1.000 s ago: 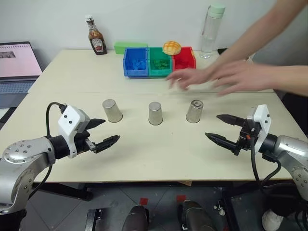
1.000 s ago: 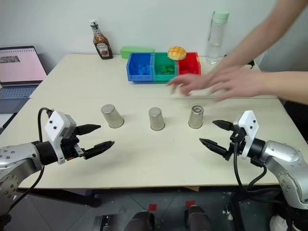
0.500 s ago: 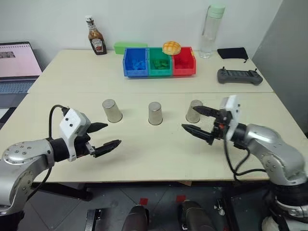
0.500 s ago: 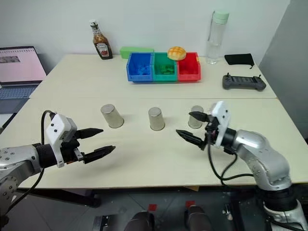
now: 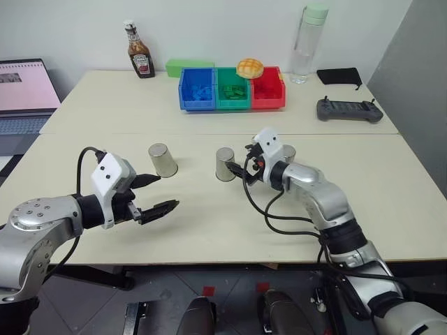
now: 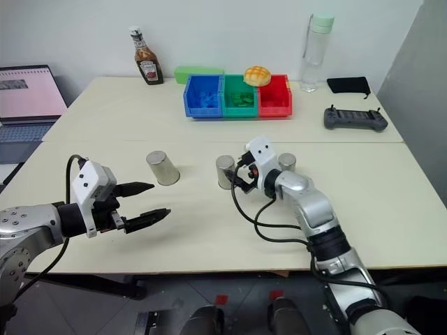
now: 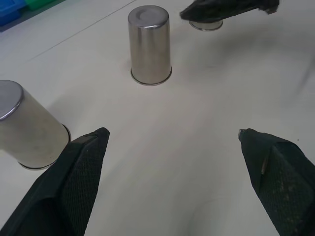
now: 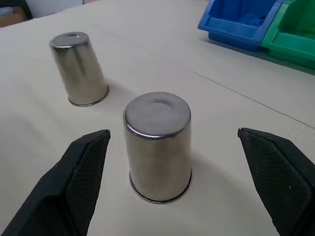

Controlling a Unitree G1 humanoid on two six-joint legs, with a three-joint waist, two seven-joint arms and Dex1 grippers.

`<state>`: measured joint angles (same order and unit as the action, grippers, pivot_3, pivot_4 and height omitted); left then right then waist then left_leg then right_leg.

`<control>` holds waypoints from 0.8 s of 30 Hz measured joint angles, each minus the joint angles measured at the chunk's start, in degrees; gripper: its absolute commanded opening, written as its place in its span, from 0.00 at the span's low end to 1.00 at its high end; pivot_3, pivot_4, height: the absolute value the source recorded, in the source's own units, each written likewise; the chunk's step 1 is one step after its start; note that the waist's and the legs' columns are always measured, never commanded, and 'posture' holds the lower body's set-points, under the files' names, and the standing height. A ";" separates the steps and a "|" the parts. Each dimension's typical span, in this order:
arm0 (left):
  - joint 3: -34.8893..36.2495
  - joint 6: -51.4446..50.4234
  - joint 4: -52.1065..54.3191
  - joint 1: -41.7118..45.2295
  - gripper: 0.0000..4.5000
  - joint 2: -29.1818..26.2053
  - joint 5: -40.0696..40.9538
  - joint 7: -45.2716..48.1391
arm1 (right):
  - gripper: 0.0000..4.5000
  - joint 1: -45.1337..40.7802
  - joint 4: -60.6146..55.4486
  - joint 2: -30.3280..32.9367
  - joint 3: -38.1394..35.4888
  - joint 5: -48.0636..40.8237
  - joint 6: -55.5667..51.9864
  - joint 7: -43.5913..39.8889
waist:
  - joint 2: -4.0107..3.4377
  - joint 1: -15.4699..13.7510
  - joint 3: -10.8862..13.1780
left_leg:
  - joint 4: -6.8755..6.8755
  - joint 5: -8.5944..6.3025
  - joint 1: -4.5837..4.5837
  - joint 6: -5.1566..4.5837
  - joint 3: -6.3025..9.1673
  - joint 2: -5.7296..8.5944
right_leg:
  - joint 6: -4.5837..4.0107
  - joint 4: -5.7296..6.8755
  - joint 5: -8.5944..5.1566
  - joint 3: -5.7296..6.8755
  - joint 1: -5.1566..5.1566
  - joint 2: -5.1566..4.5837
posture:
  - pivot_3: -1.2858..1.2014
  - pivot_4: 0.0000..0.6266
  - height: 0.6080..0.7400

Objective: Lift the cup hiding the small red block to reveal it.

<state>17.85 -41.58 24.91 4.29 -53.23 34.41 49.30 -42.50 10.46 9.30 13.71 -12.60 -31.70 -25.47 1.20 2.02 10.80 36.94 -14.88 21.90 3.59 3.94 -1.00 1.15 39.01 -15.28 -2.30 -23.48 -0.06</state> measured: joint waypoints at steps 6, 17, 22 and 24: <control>-0.04 -0.01 0.04 0.04 1.00 0.00 -0.21 -0.03 | 0.98 -3.66 9.44 -3.67 -0.18 1.60 2.23 -0.46 | 0.00 0.17 0.00 | 0.00 0.00 -0.01 0.00 0.01 -0.01 | -0.01 0.02 0.00 0.02 -0.01 0.00 | 0.52 0.24 1.00; -0.01 -0.04 0.26 -0.53 1.00 0.00 -0.35 -0.37 | 0.65 -7.35 21.50 -7.92 -0.79 4.74 8.22 -1.84 | 0.00 0.81 0.00 | -0.02 0.00 0.00 0.00 0.01 -0.01 | -0.01 0.02 0.01 0.00 -0.02 0.00 | 0.52 0.24 1.00; -0.01 -0.03 0.25 -0.46 1.00 0.00 -0.47 -0.46 | 0.59 -7.36 21.58 -8.97 -1.35 4.74 8.91 -2.60 | -0.01 0.90 0.00 | -0.02 0.00 -0.01 0.00 0.03 -0.01 | -0.01 0.03 0.00 0.02 -0.02 0.00 | 0.52 0.24 1.00; -0.02 -0.03 0.22 -0.22 1.00 0.00 -0.54 -0.59 | 0.59 -7.36 21.42 -9.39 -2.12 4.57 8.86 -2.80 | -0.01 0.91 0.01 | -0.02 0.00 -0.01 0.00 0.03 -0.02 | -0.01 0.03 0.00 0.02 -0.02 0.00 | 0.52 0.24 1.00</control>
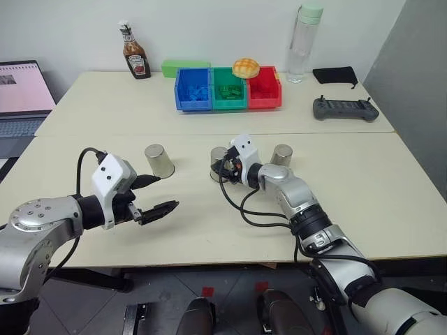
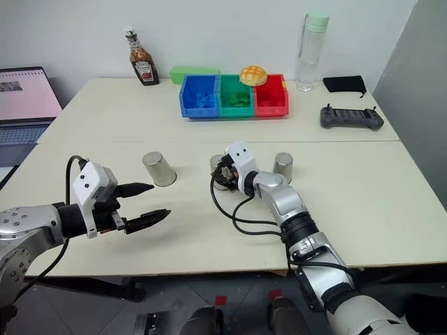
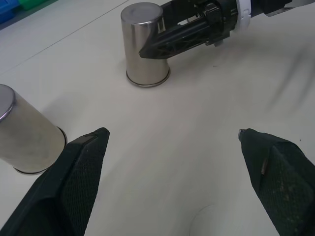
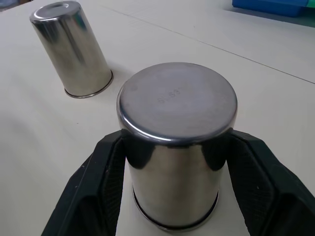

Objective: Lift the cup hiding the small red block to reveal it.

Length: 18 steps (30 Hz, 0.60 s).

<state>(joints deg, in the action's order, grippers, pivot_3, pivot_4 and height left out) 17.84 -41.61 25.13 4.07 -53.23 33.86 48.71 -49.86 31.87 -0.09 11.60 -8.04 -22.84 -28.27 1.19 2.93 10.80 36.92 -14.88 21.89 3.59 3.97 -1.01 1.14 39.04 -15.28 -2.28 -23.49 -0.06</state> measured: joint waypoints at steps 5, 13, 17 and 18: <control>-0.04 0.02 -0.05 0.07 1.00 0.00 -0.07 -0.38 | 0.59 0.20 -2.84 -0.17 -2.29 -0.72 -0.33 0.07 | -0.01 0.00 0.00 | 0.00 0.00 0.03 0.00 0.01 0.00 | 0.00 -0.01 0.00 0.00 -0.01 0.00 | 0.52 0.24 1.00; -0.29 0.65 -0.30 0.59 1.00 0.08 -0.09 -0.41 | 0.59 4.06 -15.93 4.41 -4.69 -0.85 -1.96 1.68 | 0.00 -0.04 0.00 | -0.01 0.00 0.03 0.00 0.01 0.01 | 0.00 -0.02 0.00 -0.01 -0.01 -0.01 | 0.52 0.24 1.00; -1.22 0.73 -1.05 2.75 1.00 0.12 -0.08 -0.41 | 0.59 4.91 -15.82 5.59 -4.63 0.93 -4.12 3.59 | -0.01 0.21 0.00 | 0.00 0.00 0.01 0.00 0.01 0.00 | 0.00 0.03 0.00 0.00 -0.01 0.00 | 0.52 0.24 1.00; -1.43 0.74 -1.19 3.02 1.00 0.13 -0.09 -0.41 | 0.59 4.91 -15.61 5.57 -4.60 1.26 -4.13 3.81 | -0.01 0.24 0.00 | 0.00 0.00 0.01 0.00 0.00 0.00 | 0.00 0.03 0.00 -0.01 -0.02 0.00 | 0.52 0.24 1.00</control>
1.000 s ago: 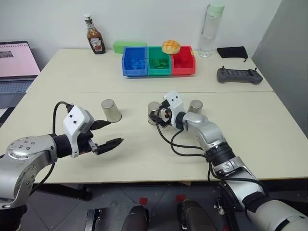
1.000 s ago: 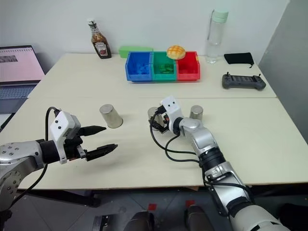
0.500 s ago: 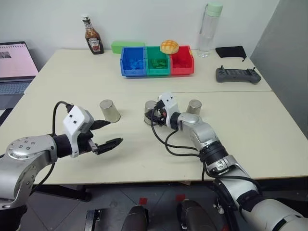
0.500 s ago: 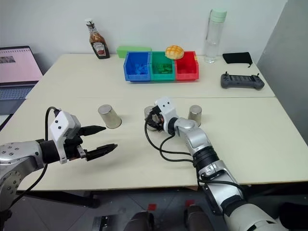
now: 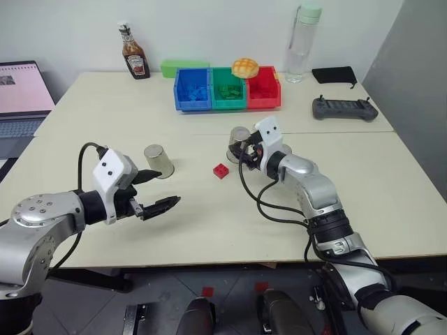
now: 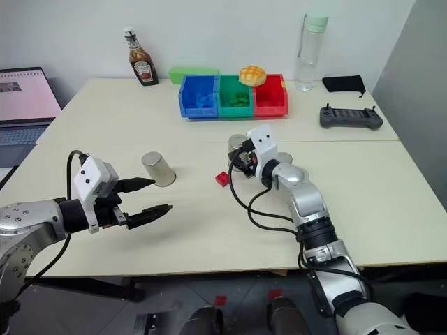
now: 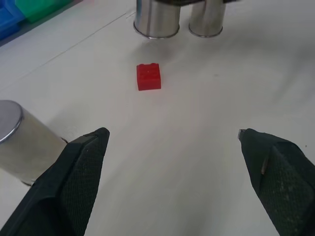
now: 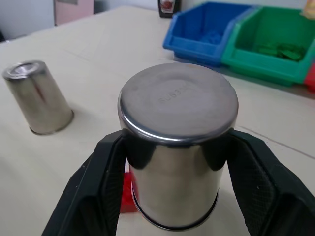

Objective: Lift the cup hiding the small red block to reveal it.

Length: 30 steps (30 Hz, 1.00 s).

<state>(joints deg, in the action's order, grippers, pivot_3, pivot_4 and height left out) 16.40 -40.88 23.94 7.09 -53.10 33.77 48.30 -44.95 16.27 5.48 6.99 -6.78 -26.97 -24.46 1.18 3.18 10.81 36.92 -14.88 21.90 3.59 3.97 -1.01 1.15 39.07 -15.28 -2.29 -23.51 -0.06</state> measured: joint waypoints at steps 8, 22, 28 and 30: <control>-1.14 0.01 -0.31 1.42 1.00 0.16 -0.02 -0.16 | 0.77 -1.59 8.92 -0.44 1.04 3.30 0.37 2.36 | 0.00 0.10 0.00 | -0.02 0.00 0.02 0.00 -0.04 0.01 | 0.00 -0.04 0.00 -0.03 -0.02 0.00 | 0.52 0.24 1.00; -1.10 0.02 -0.86 1.48 1.00 0.66 -0.36 -1.44 | 0.99 -3.57 -8.21 0.15 -3.45 -3.55 -3.07 -0.71 | -0.01 0.05 0.00 | -0.02 0.00 0.07 0.00 0.02 0.00 | 0.00 -0.05 0.00 0.01 -0.03 -0.01 | 0.52 0.24 1.00; 2.98 0.30 -1.56 -2.88 1.00 -0.75 -2.30 -1.41 | 0.99 9.70 -30.75 15.38 -0.74 -9.52 -10.11 -12.94 | 0.01 -0.65 0.00 | -0.05 -0.02 0.12 0.00 0.12 0.08 | 0.01 -0.13 -0.04 0.02 0.00 -0.12 | 0.52 0.24 1.00; 4.41 0.45 -1.34 -4.19 1.00 -0.76 -2.42 -1.41 | 0.99 14.87 -34.45 19.53 -0.58 -10.96 -11.23 -16.08 | 0.00 -0.76 0.00 | -0.05 -0.02 0.11 0.00 0.10 0.08 | 0.14 -0.13 -0.11 0.00 0.00 -0.12 | 0.52 0.24 1.00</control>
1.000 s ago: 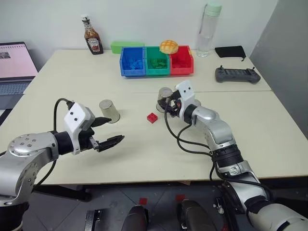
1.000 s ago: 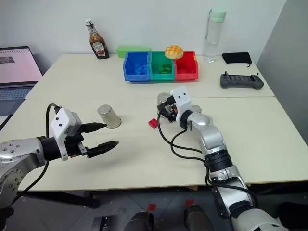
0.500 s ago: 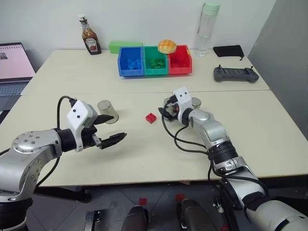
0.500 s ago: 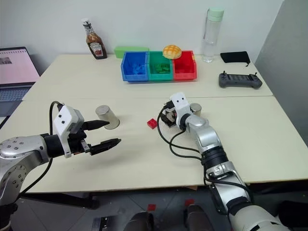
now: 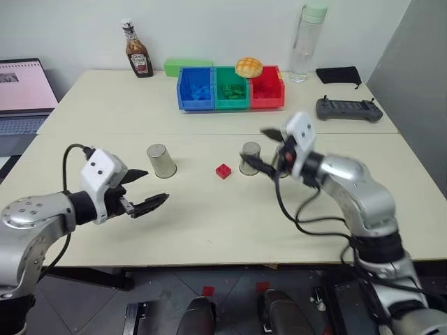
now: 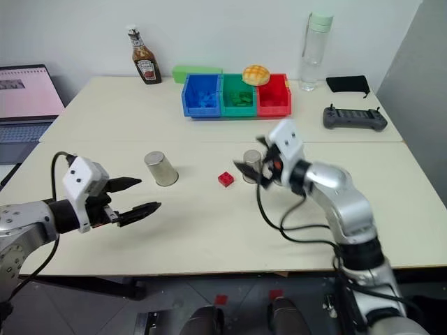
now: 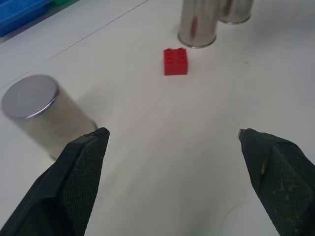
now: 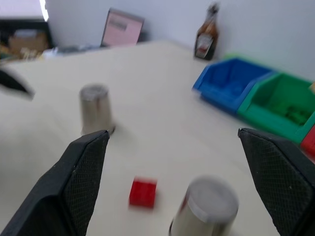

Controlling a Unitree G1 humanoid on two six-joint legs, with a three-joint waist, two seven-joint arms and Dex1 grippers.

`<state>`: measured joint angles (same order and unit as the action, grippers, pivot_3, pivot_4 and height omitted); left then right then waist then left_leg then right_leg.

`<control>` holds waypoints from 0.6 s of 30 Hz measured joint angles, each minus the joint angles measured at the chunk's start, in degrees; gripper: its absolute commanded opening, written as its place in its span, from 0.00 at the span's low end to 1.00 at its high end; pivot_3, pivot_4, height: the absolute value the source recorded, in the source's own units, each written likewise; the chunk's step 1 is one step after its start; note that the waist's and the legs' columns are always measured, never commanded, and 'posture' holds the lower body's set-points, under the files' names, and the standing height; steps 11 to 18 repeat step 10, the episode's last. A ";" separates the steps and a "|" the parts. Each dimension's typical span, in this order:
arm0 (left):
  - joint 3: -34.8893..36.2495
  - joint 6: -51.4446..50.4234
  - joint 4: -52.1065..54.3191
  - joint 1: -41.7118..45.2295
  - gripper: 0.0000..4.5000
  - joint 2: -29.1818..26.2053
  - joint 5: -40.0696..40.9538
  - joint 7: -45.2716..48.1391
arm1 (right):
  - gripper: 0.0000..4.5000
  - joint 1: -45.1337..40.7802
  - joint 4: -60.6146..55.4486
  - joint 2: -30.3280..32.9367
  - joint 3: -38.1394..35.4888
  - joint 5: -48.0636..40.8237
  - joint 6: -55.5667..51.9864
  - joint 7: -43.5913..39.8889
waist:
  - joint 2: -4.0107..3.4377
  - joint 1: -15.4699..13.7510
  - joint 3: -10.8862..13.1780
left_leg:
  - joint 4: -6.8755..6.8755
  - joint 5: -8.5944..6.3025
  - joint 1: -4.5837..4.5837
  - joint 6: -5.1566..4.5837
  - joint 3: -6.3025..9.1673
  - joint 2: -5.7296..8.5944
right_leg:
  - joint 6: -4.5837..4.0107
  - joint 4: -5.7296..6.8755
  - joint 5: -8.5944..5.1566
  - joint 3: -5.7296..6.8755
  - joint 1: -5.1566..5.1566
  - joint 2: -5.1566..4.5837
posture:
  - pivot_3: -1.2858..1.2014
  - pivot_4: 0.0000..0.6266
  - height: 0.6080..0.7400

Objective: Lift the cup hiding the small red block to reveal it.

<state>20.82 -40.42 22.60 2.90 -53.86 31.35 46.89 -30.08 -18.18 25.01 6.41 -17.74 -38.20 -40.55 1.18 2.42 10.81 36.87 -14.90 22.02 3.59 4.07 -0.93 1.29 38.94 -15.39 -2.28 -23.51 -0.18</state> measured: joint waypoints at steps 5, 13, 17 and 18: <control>0.51 2.02 0.96 -2.43 1.00 0.10 -0.96 0.01 | 0.99 6.18 -4.45 6.48 -1.14 -2.75 -0.98 -3.98 | -0.01 0.44 0.01 | 0.02 0.00 -0.16 0.00 -0.11 -0.07 | 0.12 0.06 -0.07 -0.02 0.04 0.06 | 0.52 0.24 1.00; 0.92 3.37 1.03 -3.94 1.00 0.11 -1.32 0.41 | 0.99 6.84 -4.44 7.79 -2.42 -3.89 -2.71 -3.84 | 0.00 0.46 0.01 | 0.06 0.01 -0.16 0.00 -0.10 -0.15 | 0.12 0.08 -0.05 -0.01 0.04 0.16 | 0.52 0.24 1.00; 0.92 3.37 1.03 -3.94 1.00 0.11 -1.32 0.41 | 0.99 6.84 -4.44 7.79 -2.42 -3.89 -2.71 -3.84 | 0.00 0.46 0.01 | 0.06 0.01 -0.16 0.00 -0.10 -0.15 | 0.12 0.08 -0.05 -0.01 0.04 0.16 | 0.52 0.24 1.00; 0.92 3.37 1.03 -3.94 1.00 0.11 -1.32 0.41 | 0.99 6.84 -4.44 7.79 -2.42 -3.89 -2.71 -3.84 | 0.00 0.46 0.01 | 0.06 0.01 -0.16 0.00 -0.10 -0.15 | 0.12 0.08 -0.05 -0.01 0.04 0.16 | 0.52 0.24 1.00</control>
